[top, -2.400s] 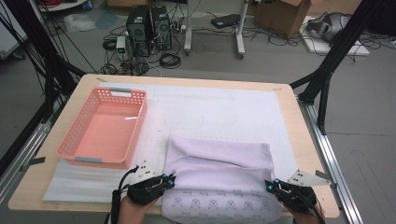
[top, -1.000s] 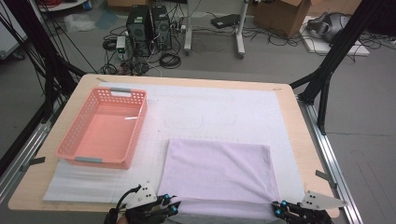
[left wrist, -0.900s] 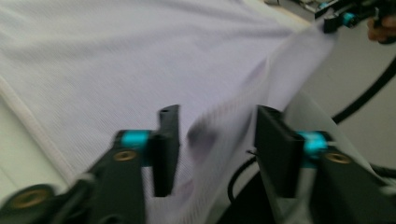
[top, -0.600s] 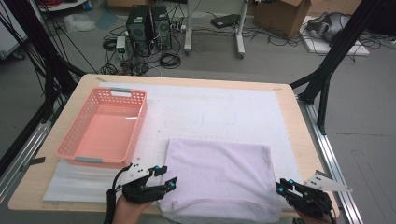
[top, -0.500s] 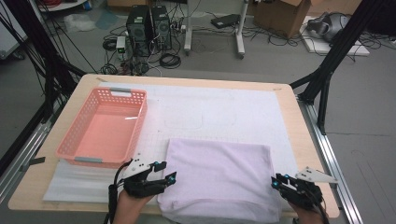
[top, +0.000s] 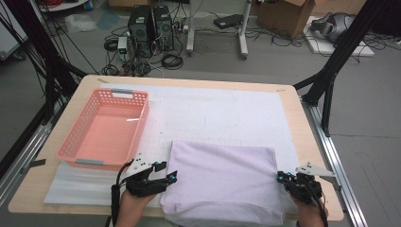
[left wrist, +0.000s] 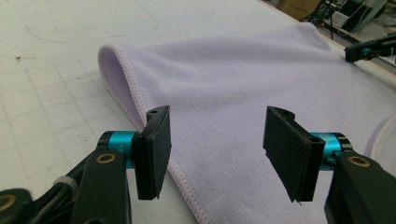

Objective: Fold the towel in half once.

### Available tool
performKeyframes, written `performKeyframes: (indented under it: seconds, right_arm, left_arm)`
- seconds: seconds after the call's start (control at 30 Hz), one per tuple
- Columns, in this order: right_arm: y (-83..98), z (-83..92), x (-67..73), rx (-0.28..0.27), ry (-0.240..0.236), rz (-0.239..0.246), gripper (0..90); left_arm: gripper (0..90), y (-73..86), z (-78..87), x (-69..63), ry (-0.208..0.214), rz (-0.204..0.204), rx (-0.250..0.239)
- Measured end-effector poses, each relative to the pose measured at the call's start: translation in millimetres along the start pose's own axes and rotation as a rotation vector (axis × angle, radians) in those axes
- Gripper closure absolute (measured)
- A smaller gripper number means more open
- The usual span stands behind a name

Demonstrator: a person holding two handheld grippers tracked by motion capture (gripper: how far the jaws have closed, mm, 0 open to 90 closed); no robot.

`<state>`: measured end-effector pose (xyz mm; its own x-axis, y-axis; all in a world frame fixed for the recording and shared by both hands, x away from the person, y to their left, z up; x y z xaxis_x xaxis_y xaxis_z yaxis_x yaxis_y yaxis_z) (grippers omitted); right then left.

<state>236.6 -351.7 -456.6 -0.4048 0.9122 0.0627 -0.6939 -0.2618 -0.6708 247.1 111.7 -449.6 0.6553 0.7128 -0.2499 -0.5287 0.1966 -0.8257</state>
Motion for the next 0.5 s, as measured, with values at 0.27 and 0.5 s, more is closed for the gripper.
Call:
performKeyframes:
  seconds: [0.27,0.5]
  right_arm:
    - [-12.2,9.2,-7.7,-0.092,-0.015,-0.008,58.3]
    - [-36.3,-7.7,-19.2,-0.09,-0.04,0.009,53.0]
  left_arm:
    - [41.5,-12.2,-12.5,13.1,-0.002,0.012,0.015]
    - [41.2,-34.7,-34.2,28.4,-0.011,0.024,0.035]
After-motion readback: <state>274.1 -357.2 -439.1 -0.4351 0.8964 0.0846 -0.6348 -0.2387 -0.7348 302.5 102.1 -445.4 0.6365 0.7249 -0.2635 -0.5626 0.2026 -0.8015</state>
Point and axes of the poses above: each handheld gripper's, and its own axes: z roughly backward along the jaws, y roughly out of its underside, x roughly to its left, the point moved 2 cm from there along -z, roughly forward along the jaws, and after that the axes turned 7 degrees about x, right-handed, at the moved point
